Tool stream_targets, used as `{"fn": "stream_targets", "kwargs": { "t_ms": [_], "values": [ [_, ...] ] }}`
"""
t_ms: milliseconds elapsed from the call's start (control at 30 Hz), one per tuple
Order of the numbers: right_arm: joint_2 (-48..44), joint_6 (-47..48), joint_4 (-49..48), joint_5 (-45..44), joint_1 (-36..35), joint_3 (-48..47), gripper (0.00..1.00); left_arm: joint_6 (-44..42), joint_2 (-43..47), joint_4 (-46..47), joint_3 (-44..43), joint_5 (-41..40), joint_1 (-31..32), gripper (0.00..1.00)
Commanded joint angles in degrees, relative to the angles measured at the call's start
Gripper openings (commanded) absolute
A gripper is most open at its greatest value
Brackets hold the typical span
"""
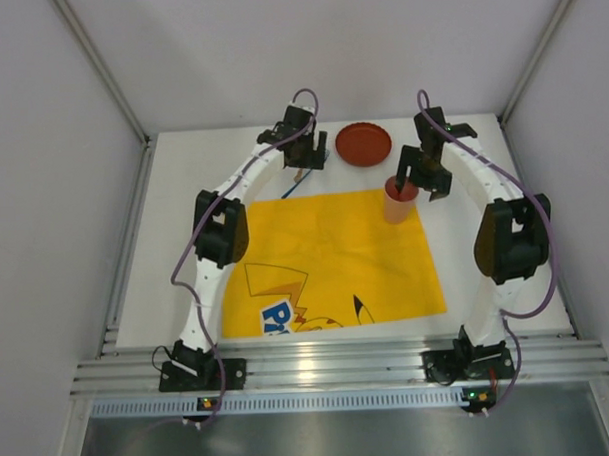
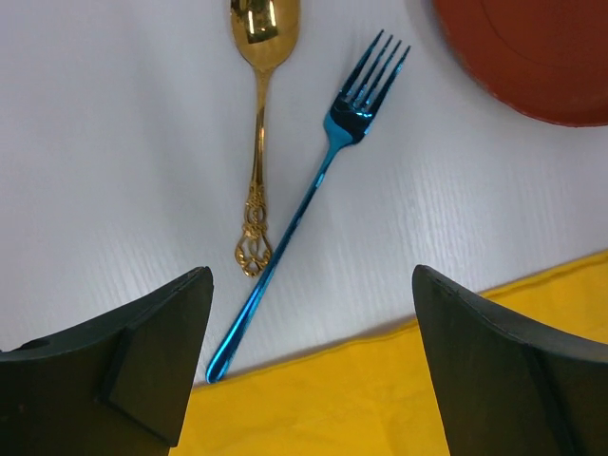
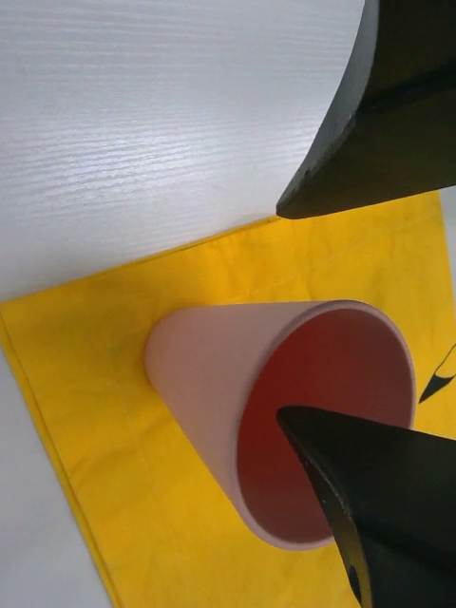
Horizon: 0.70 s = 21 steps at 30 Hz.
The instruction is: Set the dinner table for one person
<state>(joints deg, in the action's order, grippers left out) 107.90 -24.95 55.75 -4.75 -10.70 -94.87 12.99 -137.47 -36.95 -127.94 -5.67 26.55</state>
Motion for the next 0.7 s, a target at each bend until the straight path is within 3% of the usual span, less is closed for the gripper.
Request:
{"fn": "stream_targets", "kwargs": {
  "t_ms": [0, 67, 300, 433, 667],
  "values": [
    [-3.66, -0.01, 0.68, 1.06, -0.11, -0.93, 0.82, -3.06, -2.36, 4.43, -3.36, 3.38, -1.14, 0.91],
    [-4.36, 0.08, 1.99, 1.24, -0.46, -1.02, 0.88, -3.67, -4.12, 5.39, -4.07, 7.41, -1.84, 0.9],
    [-9.89, 0.08, 4.02, 0.1, -1.52, 3.63, 0.89, -4.91, -7.2, 6.45, -6.18, 9.89, -2.99, 0.79],
    [-12.97, -0.27, 4.63, -0.43, -1.52, 6.8, 0.89, -5.35, -8.69, 6.8, -7.06, 8.66, -2.99, 0.62],
    [-14.47, -0.19, 5.69, -1.75, -1.43, 9.18, 0.89, -6.05, -11.77, 6.54, -7.06, 7.26, -3.08, 0.6]
  ]
}}
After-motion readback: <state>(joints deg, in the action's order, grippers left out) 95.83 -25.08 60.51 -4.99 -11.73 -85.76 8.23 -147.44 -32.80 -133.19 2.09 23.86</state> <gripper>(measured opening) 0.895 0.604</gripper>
